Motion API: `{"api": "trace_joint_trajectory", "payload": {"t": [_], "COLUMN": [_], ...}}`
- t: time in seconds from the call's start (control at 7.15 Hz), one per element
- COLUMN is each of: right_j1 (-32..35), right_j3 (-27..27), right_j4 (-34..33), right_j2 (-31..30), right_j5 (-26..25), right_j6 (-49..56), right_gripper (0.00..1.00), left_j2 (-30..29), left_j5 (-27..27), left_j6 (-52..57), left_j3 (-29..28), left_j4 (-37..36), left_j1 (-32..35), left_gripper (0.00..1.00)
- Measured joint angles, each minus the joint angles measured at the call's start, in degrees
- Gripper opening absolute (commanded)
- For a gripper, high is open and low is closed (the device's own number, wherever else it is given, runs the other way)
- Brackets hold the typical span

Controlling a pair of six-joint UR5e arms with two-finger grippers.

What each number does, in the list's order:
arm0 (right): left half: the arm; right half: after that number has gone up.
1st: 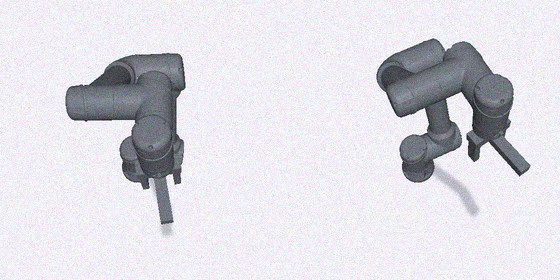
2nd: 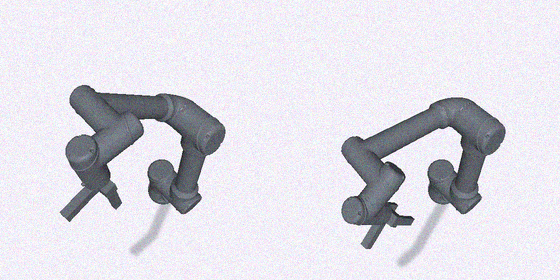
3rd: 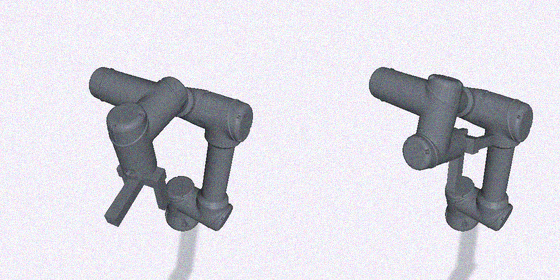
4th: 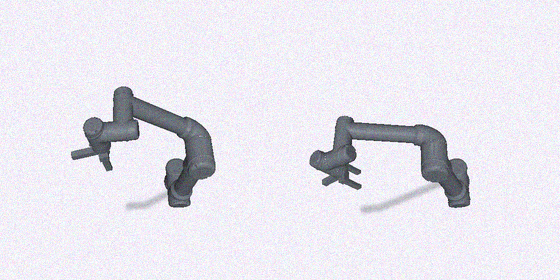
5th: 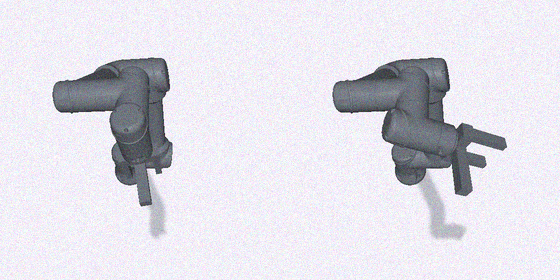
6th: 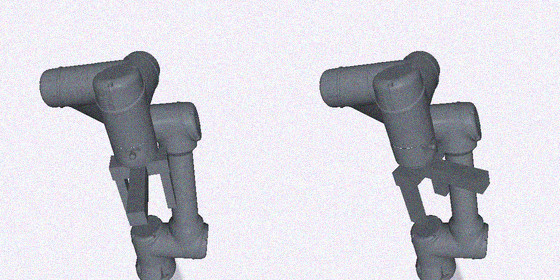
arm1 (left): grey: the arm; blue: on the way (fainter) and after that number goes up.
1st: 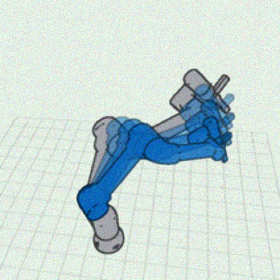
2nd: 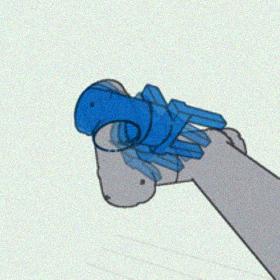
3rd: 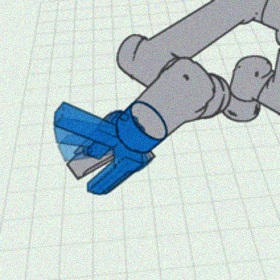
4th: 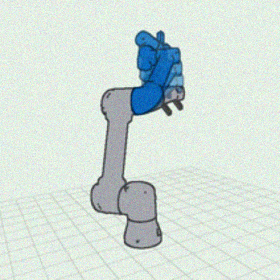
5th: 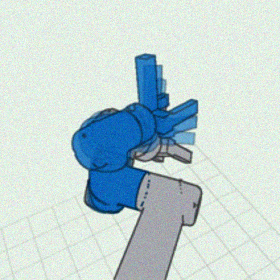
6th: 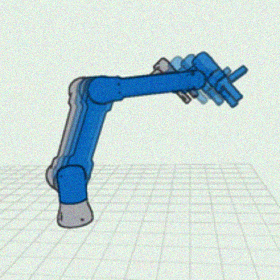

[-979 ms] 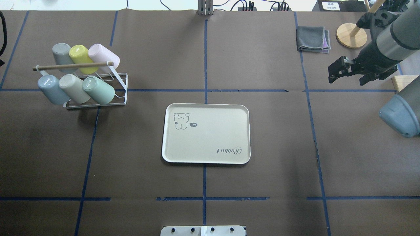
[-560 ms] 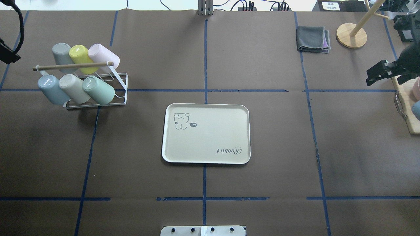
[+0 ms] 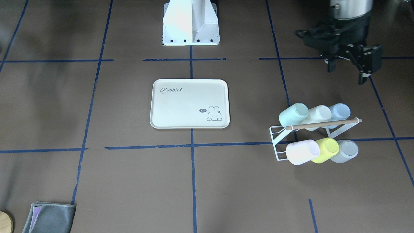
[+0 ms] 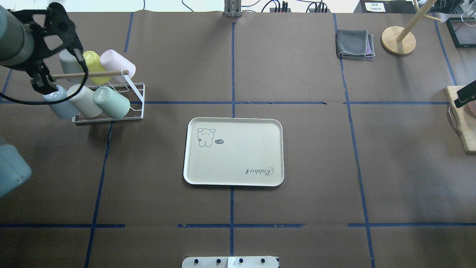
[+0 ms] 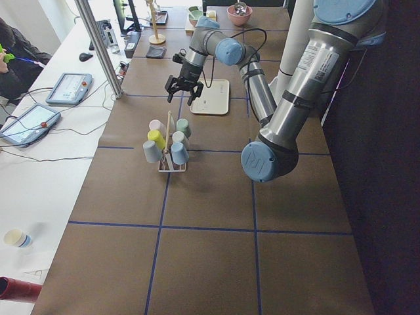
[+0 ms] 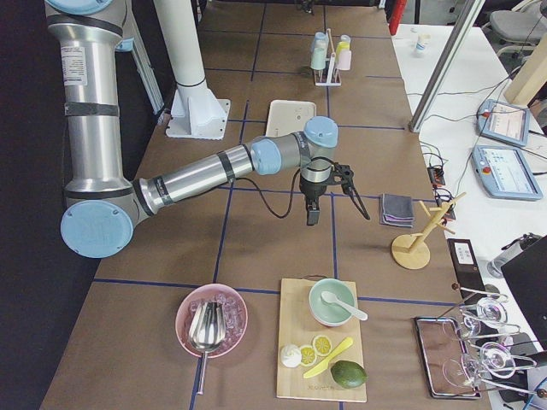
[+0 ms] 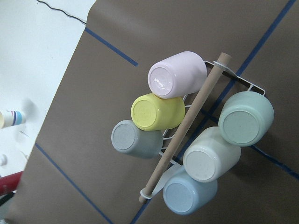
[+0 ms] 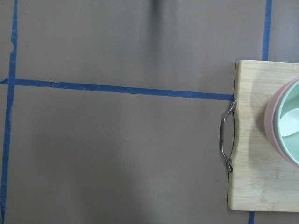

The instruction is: Pick up and place green cup on tray

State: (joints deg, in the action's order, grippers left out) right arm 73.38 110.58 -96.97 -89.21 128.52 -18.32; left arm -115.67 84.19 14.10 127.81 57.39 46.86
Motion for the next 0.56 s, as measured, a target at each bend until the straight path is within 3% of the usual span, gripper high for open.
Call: {"api": "trace_joint_trajectory", "payload": {"t": [0.56], "right_j1": [1.16], "right_j3": [-0.10], "right_j4": [0.03], "right_j2": [-0.80], "right_j5": [2.84], "right_j6": [0.49], "right_gripper": [1.00], "left_j2": [-2.43], "left_j5": [-27.04], "left_j6": [3.88], "left_j3": [-2.24], "left_j4": [-14.70], "left_j1": [-19.28], "left_gripper": [1.00]}}
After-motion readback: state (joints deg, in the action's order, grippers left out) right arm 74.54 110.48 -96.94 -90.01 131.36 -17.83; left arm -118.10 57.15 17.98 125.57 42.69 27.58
